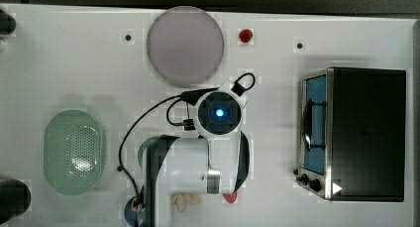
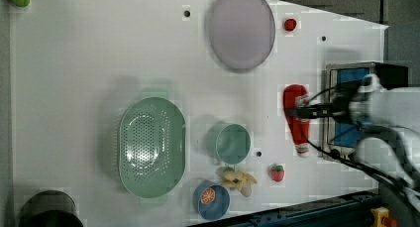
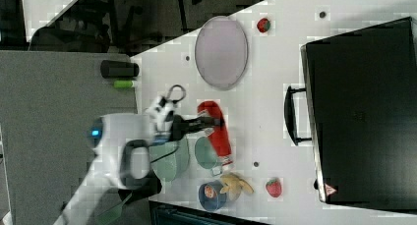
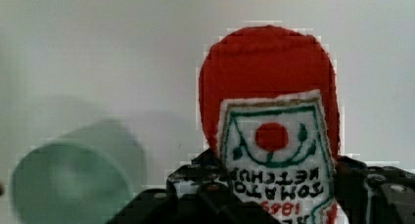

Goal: Pick Ketchup from the table and place it in strainer.

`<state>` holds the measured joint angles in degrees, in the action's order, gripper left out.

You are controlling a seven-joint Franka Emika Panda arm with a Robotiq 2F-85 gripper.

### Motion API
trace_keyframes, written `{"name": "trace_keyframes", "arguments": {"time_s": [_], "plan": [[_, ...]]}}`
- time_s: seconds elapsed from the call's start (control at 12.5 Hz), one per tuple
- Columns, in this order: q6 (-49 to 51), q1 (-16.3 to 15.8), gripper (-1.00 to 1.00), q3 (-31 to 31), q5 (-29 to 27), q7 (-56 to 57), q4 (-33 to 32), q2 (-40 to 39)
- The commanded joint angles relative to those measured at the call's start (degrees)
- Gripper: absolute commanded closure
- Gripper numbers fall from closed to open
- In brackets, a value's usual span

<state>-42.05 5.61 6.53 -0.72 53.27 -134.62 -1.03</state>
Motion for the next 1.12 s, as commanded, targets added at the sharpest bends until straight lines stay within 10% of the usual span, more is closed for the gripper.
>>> {"name": "trace_keyframes", "arguments": {"time_s": [0.08, 1.12], "plan": [[11.8, -1.5, -0.16, 3.5, -0.1, -6.11, 6.57, 5.77], [3.15, -6.31, -0.16, 29.62, -1.32, -48.53, 12.05, -1.74]]}}
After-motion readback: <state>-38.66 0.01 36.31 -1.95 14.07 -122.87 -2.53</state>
